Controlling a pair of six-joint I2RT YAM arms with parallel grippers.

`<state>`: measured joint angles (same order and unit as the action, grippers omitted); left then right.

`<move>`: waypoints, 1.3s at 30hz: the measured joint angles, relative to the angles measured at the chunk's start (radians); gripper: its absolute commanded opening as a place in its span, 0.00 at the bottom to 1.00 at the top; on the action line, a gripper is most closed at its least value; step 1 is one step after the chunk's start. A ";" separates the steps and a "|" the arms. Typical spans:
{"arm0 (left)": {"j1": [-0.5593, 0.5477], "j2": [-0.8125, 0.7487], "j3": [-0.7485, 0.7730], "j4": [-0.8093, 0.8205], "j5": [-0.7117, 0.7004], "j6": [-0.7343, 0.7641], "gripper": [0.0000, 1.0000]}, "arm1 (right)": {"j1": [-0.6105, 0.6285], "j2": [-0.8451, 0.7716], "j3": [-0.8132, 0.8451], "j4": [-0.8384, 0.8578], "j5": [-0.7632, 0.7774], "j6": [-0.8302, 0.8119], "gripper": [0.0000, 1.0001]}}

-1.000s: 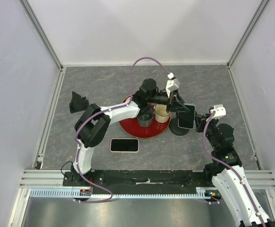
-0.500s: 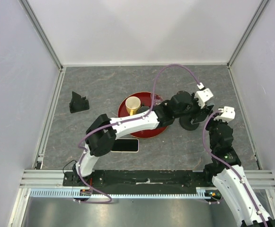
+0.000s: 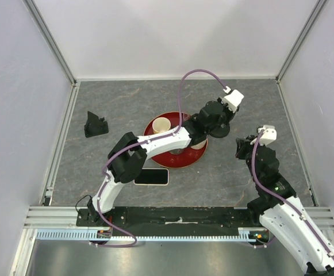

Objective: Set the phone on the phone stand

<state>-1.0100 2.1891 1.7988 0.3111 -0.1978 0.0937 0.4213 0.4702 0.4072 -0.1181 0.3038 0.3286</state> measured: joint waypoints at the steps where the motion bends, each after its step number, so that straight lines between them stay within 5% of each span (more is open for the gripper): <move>1: 0.008 -0.009 -0.022 0.018 0.008 0.000 0.02 | 0.001 0.016 0.032 -0.051 0.038 0.024 0.15; 7: 0.034 -0.061 -0.097 0.043 0.123 0.000 0.02 | -0.001 0.161 0.213 -0.293 0.331 0.175 0.39; 12: 0.072 -0.089 -0.114 0.003 0.230 0.000 0.02 | -0.075 0.216 0.219 -0.312 0.344 0.179 0.48; 18: 0.136 -0.123 -0.149 -0.017 0.424 0.000 0.02 | -0.299 0.295 0.215 -0.136 -0.006 0.101 0.70; 22: 0.183 -0.150 -0.183 -0.017 0.596 0.000 0.02 | -0.399 0.371 0.206 0.016 -0.251 0.106 0.75; 27: 0.262 -0.154 -0.185 -0.039 0.869 -0.002 0.02 | -0.626 0.538 0.074 0.482 -0.689 0.186 0.79; 33: 0.366 -0.056 -0.019 -0.158 1.150 -0.014 0.02 | -0.659 0.772 -0.032 0.938 -1.007 0.292 0.79; 39: 0.380 0.016 0.096 -0.249 1.261 -0.014 0.02 | -0.629 0.925 -0.024 1.276 -1.195 0.423 0.79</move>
<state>-0.6304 2.2051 1.8946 0.0624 1.0634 0.0799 -0.2081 1.3952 0.3828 1.1584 -0.8909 0.7521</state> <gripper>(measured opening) 0.169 0.790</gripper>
